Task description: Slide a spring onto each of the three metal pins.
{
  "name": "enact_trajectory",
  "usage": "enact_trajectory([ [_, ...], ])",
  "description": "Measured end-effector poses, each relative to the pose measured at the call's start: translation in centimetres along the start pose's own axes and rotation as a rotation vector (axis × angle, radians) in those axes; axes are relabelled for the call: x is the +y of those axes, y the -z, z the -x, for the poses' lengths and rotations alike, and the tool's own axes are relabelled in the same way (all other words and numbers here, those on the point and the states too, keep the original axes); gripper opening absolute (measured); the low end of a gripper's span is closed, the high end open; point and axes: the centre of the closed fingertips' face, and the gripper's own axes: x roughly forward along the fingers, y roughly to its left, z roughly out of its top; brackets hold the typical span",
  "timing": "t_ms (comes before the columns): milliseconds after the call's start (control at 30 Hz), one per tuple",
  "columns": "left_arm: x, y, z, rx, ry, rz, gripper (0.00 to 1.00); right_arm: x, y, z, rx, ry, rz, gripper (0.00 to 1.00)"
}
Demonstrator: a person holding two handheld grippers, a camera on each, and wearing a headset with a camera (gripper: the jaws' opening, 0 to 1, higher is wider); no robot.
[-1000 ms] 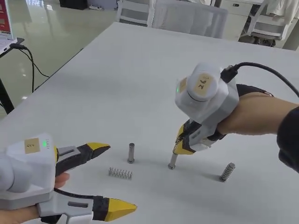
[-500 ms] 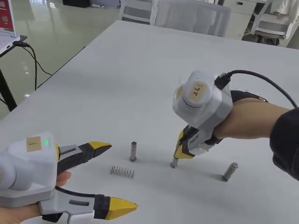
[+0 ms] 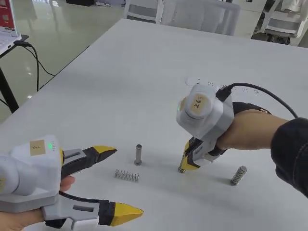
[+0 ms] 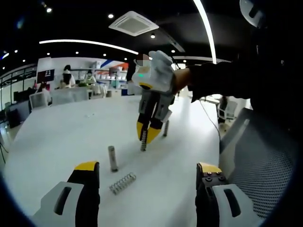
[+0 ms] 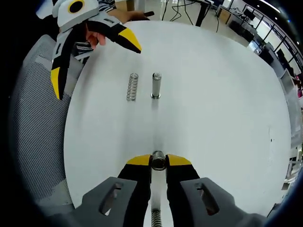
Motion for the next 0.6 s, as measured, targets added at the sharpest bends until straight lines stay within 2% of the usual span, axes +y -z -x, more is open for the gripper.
enact_trajectory([
  [433, 0.06, 0.05, -0.06, 0.003, 0.000, 0.000, 0.80, 0.25, 0.53, -0.68, 0.015, -0.007, -0.003, 0.09],
  [600, 0.08, 0.05, -0.03, 0.002, -0.001, 0.000, 0.80, 0.33, 0.55, -0.71, 0.010, -0.010, -0.012, 0.15],
])
